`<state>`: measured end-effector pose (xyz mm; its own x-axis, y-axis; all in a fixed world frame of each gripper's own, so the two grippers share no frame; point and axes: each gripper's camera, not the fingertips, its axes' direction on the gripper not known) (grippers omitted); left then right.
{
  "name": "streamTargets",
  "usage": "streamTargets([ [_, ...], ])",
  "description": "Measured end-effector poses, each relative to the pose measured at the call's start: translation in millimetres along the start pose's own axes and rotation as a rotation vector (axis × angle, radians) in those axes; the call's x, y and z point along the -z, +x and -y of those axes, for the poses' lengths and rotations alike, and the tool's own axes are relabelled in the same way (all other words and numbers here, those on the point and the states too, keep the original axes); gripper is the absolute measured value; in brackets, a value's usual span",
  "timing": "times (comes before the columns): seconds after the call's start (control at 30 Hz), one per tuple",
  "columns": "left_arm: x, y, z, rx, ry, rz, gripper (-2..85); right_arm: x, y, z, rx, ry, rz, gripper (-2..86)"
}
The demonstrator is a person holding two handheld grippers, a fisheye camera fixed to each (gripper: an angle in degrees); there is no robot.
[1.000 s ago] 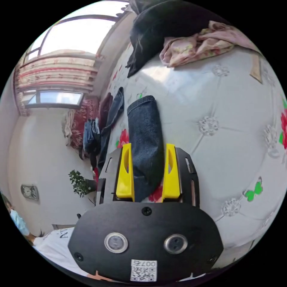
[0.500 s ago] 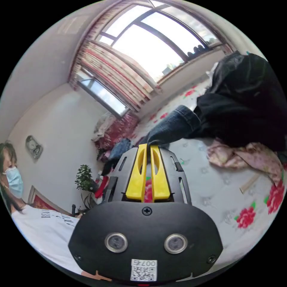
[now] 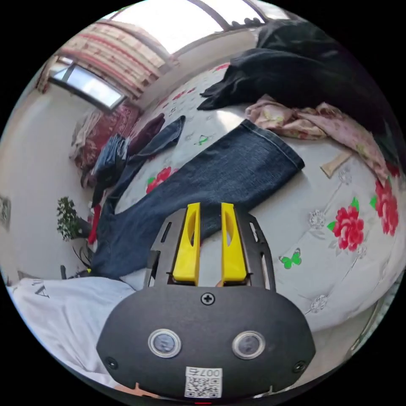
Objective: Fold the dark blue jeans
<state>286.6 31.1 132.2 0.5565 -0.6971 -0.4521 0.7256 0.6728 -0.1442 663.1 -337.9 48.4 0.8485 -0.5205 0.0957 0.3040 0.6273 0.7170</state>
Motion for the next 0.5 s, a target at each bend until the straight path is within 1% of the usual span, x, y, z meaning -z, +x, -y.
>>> streamTargets([
  [0.13,15.6,-7.8,-3.8,0.071,0.036,0.038,1.9,-28.8,-73.4,23.4,0.235,-0.066,-0.077,8.0],
  [0.27,25.8,-2.8,21.0,0.07,0.081,0.071,4.1,-64.8,-126.6,57.0,0.332,-0.106,-0.07,9.1],
  [0.4,17.5,7.0,87.1,0.041,0.113,0.089,6.4,-112.0,-194.9,109.2,0.44,-0.128,-0.076,9.6],
  [0.5,0.4,14.8,149.0,-0.002,0.125,0.132,7.3,-153.2,-241.5,151.8,0.512,-0.176,-0.133,9.5],
])
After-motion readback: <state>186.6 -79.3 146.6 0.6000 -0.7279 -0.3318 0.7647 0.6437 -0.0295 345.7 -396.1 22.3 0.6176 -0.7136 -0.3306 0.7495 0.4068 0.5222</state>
